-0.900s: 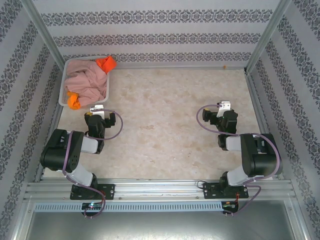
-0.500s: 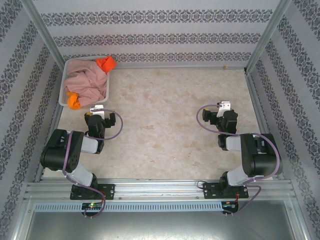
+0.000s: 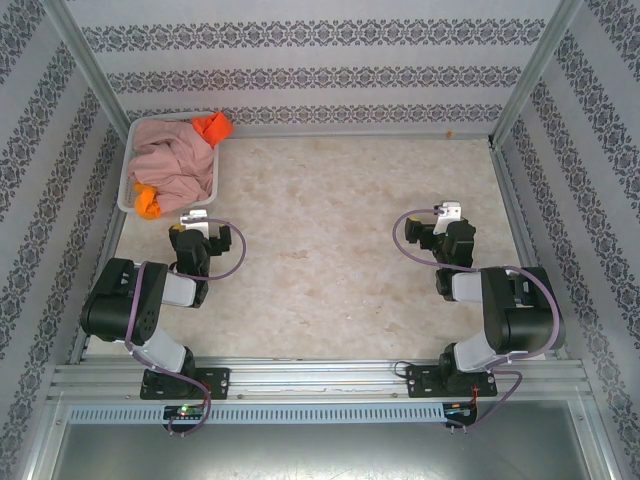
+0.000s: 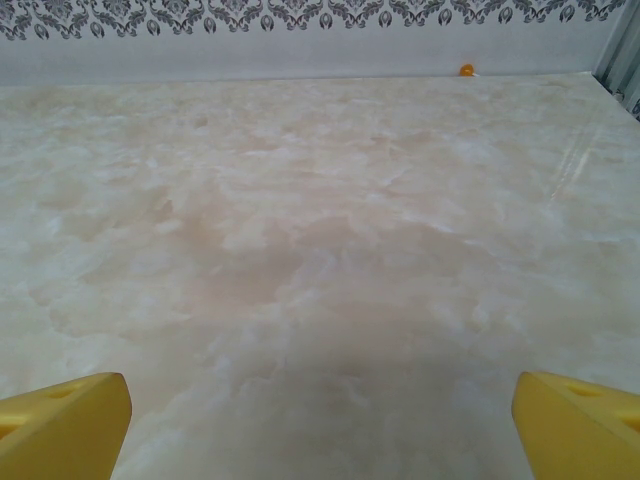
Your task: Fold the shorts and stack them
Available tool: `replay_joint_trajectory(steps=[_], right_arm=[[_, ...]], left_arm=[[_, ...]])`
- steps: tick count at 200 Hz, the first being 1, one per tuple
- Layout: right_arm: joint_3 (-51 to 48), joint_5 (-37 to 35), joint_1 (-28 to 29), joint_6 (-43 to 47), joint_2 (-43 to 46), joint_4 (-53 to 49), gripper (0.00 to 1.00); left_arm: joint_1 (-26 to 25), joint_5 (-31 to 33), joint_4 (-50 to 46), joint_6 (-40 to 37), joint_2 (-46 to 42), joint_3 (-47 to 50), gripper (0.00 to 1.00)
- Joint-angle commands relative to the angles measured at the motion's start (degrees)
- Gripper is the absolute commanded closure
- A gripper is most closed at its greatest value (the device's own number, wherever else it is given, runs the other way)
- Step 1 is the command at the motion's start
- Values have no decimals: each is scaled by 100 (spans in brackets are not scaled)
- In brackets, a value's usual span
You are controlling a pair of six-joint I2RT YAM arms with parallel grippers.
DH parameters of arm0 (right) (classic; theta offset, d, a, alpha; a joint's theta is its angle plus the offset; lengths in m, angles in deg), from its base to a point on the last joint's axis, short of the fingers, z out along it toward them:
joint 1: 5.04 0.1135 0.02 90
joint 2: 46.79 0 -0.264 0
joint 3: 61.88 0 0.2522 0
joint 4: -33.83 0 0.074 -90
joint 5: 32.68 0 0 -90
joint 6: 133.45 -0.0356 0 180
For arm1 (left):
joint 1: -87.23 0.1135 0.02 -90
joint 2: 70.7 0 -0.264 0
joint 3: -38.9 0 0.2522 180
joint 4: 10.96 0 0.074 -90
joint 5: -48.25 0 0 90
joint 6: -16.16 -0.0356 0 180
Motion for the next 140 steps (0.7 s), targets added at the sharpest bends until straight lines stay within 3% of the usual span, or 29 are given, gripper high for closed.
replay_joint_trajectory(steps=[1,60,98,140], right_arm=[[122,-74,60,77,14,0,2],[106,-60,53,67,113,30,2],[25,-217,99,-127,1699,-1434,2],[40,178,141,-889,3209,-2958,2]], left_arm=[[117,-69,-133,74,-51,-142,0],[158,-110,-82,73,-72,-114,0],[105,-111,-21,10,-1198,442,0],[70,282,-2814,1172,-3337,61,0]])
